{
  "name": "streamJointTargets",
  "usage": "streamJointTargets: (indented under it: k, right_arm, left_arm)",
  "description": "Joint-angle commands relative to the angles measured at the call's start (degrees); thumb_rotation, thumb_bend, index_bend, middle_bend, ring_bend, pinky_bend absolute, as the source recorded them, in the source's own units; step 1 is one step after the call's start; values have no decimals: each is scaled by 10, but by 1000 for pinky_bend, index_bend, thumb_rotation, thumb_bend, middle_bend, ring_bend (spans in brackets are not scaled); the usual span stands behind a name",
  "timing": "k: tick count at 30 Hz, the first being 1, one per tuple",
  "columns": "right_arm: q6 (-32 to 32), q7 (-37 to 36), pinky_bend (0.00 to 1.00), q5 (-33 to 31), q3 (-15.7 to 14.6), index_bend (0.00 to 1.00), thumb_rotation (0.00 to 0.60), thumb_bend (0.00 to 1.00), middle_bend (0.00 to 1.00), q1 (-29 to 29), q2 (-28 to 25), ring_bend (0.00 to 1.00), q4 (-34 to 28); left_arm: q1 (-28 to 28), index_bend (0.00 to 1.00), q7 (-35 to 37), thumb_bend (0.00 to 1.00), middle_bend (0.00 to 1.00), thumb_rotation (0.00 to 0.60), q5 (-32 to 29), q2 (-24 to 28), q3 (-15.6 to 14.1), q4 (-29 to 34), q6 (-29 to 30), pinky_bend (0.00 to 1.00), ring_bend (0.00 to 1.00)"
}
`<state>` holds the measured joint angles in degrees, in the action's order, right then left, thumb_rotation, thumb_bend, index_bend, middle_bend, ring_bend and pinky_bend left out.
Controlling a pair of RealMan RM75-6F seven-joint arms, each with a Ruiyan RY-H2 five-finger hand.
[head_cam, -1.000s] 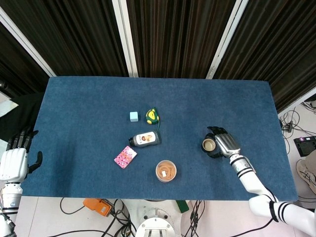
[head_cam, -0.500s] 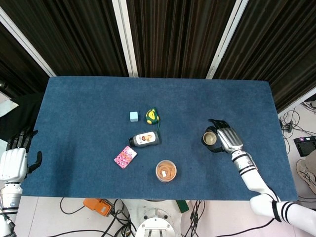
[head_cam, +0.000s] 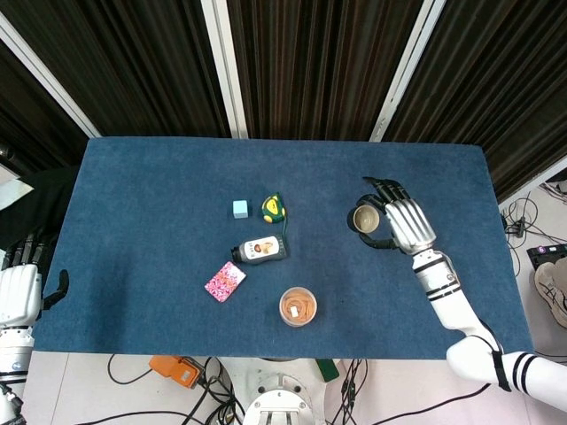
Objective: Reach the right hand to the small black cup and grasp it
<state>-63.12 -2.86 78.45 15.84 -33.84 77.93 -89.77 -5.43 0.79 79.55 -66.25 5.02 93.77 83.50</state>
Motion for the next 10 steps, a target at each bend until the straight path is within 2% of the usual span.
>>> streamJointTargets:
  k: [1, 10]
  right_arm:
    - [5, 14, 153, 0, 5, 553, 600, 450, 174, -11, -6, 175, -13]
    - [64, 77, 153, -54, 45, 556, 600, 452, 174, -77, -11, 175, -34]
  left_arm:
    - [1, 144, -2, 460, 36, 600, 5, -1, -2, 1, 3, 96, 116]
    - [1, 144, -6, 460, 36, 600, 4, -2, -1, 0, 4, 96, 116]
